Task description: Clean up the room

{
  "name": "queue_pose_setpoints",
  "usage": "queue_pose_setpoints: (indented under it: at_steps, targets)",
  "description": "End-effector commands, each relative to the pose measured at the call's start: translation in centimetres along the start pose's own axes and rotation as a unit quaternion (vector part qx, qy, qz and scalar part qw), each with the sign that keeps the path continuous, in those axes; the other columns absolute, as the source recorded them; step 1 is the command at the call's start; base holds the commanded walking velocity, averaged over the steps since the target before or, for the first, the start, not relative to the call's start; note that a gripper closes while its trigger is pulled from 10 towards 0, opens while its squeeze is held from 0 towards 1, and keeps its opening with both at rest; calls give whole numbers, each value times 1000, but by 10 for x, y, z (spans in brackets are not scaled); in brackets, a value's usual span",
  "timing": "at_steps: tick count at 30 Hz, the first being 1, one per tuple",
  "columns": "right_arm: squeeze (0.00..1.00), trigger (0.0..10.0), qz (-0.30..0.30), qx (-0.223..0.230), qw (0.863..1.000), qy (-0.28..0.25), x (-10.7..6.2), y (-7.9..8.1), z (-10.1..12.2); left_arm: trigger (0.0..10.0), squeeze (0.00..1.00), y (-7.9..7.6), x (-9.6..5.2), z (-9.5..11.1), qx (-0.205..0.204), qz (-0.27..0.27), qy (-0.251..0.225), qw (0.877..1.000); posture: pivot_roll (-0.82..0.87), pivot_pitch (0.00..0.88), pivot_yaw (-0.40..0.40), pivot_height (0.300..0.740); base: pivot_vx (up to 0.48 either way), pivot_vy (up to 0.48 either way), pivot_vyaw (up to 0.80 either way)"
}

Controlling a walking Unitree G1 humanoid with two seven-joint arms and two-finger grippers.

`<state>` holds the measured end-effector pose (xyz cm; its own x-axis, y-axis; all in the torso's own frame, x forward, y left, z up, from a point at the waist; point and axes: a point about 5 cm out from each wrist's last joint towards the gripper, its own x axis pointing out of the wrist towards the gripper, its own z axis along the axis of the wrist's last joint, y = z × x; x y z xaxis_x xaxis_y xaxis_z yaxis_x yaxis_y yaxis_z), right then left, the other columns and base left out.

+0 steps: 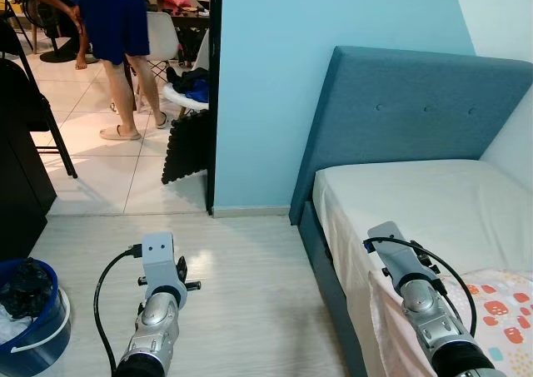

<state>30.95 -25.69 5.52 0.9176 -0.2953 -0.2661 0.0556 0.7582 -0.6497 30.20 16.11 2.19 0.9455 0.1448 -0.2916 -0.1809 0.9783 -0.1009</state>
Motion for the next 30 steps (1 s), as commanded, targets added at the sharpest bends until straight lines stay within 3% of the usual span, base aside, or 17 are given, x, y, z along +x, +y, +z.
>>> queue_pose_setpoints:
  at_steps: [1, 15, 30]
  targets:
    - [0, 10000, -4, 5, 1000, 4, 0, -5, -4, 10000, 0, -4, -2, -6, -7, 0, 11, 1000, 40, 0, -136, 740, 0, 0, 0]
    - [0, 10000, -5, 5, 1000, 3, -3, -10, -10, 10000, 0, -9, -5, -12, -8, -7, 19, 1000, 2, 0, -132, 740, 0, 0, 0]
    - [0, 10000, -4, 5, 1000, 0, -6, -6, -12, 10000, 0, -2, -6, -14, 4, -6, 22, 1000, 24, 0, -114, 740, 0, 0, 0]
